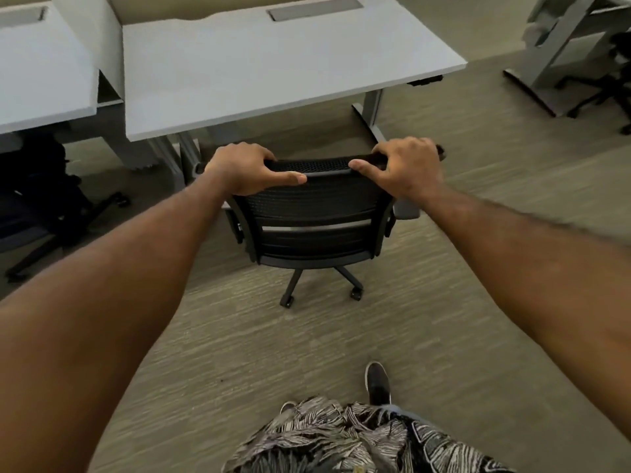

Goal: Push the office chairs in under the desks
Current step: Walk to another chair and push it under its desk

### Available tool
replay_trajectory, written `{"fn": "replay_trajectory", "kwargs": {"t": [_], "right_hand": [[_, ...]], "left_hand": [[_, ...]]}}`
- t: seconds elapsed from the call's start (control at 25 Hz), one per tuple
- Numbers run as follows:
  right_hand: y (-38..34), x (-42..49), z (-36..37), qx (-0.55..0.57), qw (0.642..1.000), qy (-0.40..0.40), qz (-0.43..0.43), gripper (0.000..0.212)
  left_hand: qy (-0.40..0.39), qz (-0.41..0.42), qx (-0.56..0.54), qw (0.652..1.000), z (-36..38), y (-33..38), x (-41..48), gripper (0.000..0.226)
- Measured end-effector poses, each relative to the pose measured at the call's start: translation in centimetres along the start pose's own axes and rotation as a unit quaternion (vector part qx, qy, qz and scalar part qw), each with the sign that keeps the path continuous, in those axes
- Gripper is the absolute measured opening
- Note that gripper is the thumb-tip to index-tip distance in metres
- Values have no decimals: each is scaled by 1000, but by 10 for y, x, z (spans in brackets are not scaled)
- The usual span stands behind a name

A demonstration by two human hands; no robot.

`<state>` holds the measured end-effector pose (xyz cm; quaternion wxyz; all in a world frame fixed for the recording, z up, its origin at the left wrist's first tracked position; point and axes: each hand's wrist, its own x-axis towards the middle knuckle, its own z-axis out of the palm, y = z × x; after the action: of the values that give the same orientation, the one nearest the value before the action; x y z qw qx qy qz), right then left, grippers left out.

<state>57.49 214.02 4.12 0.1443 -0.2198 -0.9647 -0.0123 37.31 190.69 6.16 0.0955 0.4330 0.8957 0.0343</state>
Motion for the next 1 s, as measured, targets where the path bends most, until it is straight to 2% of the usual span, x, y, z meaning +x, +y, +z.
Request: {"fn": "replay_trajectory", "kwargs": {"t": [0.2, 0.48, 0.64, 1.0], "right_hand": [[58, 57, 7, -22, 997, -51, -53, 109], [118, 133, 23, -14, 992, -80, -94, 117], [141, 182, 36, -11, 990, -89, -108, 115], [157, 285, 70, 22, 994, -60, -89, 103]], "left_hand": [[18, -47, 1, 999, 4, 36, 46, 129], [33, -88, 2, 996, -4, 67, 116, 118], [46, -97, -7, 994, -3, 68, 162, 113], [64, -48, -11, 997, -26, 37, 266, 103]]}}
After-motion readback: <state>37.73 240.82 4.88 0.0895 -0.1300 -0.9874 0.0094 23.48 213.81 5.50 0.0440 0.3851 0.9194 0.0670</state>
